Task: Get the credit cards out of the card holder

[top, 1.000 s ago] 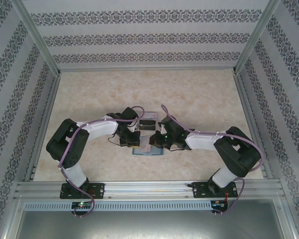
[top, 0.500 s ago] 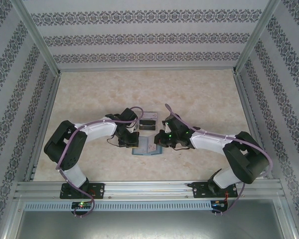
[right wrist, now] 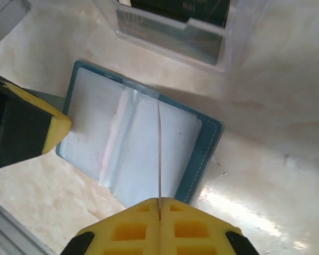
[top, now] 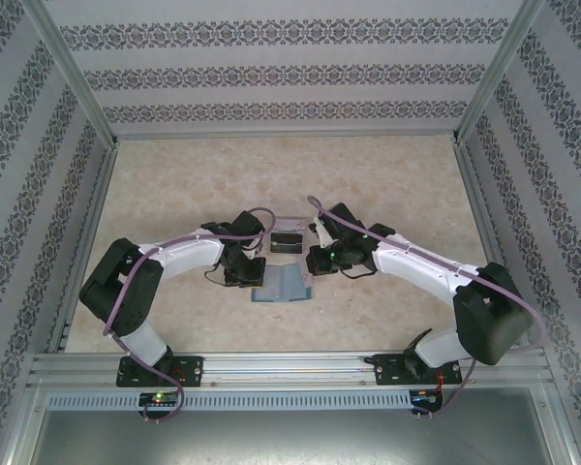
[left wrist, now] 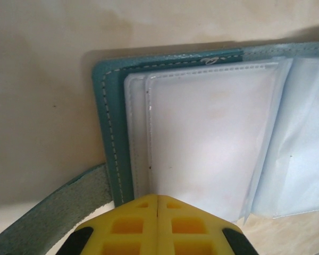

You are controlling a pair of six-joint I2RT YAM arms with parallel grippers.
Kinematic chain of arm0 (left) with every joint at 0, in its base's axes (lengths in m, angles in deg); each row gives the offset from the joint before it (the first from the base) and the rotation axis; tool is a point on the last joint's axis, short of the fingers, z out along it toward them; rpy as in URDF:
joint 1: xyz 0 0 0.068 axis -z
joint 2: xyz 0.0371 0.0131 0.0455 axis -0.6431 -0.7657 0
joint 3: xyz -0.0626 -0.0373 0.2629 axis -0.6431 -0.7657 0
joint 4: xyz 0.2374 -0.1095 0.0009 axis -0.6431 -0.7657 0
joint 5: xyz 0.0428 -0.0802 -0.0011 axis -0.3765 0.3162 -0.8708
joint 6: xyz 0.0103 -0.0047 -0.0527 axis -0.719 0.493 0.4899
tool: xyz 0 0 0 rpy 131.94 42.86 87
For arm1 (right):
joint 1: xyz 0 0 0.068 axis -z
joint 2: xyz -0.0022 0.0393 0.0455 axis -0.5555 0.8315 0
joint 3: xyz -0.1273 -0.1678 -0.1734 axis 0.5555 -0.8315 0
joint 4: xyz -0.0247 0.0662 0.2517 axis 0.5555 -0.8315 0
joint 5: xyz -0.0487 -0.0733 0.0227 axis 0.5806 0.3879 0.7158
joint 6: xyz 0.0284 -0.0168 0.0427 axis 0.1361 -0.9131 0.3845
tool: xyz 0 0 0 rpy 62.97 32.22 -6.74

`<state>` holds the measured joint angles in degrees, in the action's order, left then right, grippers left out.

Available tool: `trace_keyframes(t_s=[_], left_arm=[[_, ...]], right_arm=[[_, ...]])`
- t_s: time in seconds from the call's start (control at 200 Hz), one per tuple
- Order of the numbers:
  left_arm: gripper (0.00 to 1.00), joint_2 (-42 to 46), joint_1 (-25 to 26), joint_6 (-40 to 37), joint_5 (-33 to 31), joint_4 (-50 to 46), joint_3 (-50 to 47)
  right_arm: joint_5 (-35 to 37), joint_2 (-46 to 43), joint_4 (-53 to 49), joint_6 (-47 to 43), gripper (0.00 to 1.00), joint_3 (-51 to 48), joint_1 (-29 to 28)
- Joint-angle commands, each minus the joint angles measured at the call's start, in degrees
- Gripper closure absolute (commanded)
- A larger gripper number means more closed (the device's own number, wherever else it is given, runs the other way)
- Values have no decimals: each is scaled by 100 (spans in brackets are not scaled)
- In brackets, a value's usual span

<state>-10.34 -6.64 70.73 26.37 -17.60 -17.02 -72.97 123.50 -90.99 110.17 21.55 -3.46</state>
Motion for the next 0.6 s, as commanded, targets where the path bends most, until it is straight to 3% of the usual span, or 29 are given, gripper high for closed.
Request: trace_keyframes(t_s=[0.0,0.275,0.595], left_arm=[[94,188,31,41,-231,-288,28],[93,565,-62,141,-442,-250,-96],[93,650,-222,85,-205,-175,-368]], right_arm=[[435,-28,-695,-1520,94,431,74],[821,494,-1654,-4468,99,1404,120],[907,1660,-2676,-5897,99,3079,247]])
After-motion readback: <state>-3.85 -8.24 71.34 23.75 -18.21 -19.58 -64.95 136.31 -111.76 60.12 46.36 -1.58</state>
